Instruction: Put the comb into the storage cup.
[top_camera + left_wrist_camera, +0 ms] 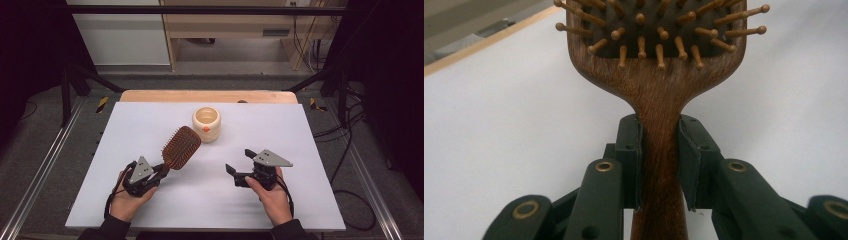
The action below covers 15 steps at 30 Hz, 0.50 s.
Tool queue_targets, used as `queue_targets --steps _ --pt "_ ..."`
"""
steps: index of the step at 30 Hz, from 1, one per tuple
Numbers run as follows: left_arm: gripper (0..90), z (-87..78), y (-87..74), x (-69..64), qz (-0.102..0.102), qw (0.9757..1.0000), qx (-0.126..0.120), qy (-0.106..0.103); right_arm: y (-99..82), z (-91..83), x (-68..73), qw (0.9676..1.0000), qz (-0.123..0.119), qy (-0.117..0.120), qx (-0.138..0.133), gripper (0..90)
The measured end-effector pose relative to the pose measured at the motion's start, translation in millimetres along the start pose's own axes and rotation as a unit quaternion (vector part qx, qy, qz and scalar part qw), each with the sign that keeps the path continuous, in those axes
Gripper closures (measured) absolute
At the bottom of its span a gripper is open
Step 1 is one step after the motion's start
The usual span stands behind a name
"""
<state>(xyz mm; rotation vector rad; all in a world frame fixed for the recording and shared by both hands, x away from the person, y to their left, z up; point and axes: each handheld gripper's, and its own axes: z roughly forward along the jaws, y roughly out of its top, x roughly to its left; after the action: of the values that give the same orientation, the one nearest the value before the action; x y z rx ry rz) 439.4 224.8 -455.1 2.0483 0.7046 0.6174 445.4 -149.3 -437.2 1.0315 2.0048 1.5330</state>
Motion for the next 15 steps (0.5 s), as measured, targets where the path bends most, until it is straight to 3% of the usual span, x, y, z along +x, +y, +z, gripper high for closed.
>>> queue_targets --steps 6,15 --pt "72.9 -1.9 0.1 0.7 -0.004 0.9999 -0.012 -0.003 6.0 12.1 8.0 0.9997 0.02 0.014 0.003 12.7" --pt "72.8 -5.4 0.5 -0.1 -0.004 0.9996 -0.029 0.004 17.7 26.2 25.0 0.9987 0.027 0.044 0.0 12.8"
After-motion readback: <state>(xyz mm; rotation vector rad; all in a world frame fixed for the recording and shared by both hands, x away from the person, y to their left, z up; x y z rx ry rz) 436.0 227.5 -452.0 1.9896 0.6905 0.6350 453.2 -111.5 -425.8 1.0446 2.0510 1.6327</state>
